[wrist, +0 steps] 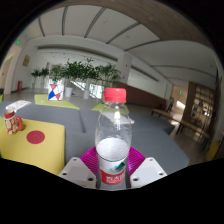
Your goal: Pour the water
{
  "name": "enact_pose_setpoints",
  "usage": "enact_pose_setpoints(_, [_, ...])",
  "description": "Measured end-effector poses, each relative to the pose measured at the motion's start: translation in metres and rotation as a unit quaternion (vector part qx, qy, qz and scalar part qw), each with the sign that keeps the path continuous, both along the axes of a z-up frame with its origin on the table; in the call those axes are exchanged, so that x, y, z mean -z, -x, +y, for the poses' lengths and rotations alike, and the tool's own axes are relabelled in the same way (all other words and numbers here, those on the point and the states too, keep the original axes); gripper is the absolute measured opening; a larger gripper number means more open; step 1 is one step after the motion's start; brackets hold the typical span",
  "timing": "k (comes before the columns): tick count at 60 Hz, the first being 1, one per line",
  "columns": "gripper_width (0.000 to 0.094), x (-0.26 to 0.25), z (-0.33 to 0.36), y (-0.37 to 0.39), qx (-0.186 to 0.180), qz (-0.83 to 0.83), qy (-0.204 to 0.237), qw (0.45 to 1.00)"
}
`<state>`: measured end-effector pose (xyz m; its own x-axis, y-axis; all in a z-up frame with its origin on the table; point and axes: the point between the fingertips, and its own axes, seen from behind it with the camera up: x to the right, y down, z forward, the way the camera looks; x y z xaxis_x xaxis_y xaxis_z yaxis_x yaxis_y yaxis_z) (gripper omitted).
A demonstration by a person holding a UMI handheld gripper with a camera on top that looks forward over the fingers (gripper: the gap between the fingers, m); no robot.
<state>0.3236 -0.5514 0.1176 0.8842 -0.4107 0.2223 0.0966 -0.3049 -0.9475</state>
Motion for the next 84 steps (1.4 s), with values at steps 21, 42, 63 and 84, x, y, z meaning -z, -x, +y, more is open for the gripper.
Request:
enact_pose_setpoints(21, [0.033,-0.231,0.068,0.093,0.014,-0.457,-0.004,0.889])
enact_pose_setpoints(42, [0.033,-0.212,0.182,0.287,-0.112,-0.792,0.044,0.599])
enact_pose_setpoints(63, [0.0329,-0.126,0.21,0.339,-0.195,-0.864,0.057,0.461])
enact_pose_setpoints(84, [0.0332,-0.234,0.156,0.293,-0.214,-0.443,-0.096,0.865])
